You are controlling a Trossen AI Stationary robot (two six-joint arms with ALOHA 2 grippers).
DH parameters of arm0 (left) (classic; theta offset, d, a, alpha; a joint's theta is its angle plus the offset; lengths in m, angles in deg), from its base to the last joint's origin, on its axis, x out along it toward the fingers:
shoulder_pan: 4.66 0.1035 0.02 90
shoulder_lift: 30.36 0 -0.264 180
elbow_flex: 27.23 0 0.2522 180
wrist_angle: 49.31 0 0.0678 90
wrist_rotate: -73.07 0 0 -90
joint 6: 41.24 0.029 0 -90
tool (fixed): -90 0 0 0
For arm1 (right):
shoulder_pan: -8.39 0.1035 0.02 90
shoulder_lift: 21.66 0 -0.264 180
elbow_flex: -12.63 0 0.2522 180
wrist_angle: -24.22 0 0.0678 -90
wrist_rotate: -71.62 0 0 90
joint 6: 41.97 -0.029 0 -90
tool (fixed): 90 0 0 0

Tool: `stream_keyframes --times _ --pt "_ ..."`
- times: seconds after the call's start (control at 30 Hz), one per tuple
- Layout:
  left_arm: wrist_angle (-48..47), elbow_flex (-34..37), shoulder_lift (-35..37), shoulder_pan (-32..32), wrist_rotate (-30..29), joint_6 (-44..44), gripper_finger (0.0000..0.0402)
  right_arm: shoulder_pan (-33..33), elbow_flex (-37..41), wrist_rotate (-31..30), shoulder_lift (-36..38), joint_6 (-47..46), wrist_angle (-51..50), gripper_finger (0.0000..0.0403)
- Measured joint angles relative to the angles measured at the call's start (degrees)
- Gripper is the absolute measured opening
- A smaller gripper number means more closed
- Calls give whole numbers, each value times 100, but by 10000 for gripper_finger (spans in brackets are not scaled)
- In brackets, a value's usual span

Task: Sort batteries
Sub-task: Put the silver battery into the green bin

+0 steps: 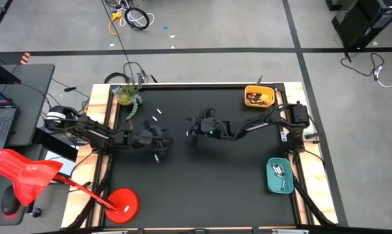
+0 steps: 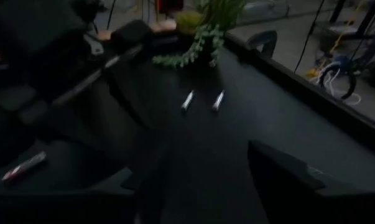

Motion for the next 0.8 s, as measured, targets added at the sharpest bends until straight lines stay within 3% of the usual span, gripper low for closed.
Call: stream_keyframes --times 0.2,0.47,0.67,0.8 --pt "446 414 0 16 -213 0 198 -113 -184 162 -460 90 487 249" --pt "984 608 2 33 -181 -10 198 -120 -907 48 -1166 3 -7 246" --pt "984 608 2 31 15 -49 198 -181 -681 15 -1166 -649 -547 243" --pt "999 610 2 31 188 -66 198 -181 -376 -248 -1164 -862 -271 247"
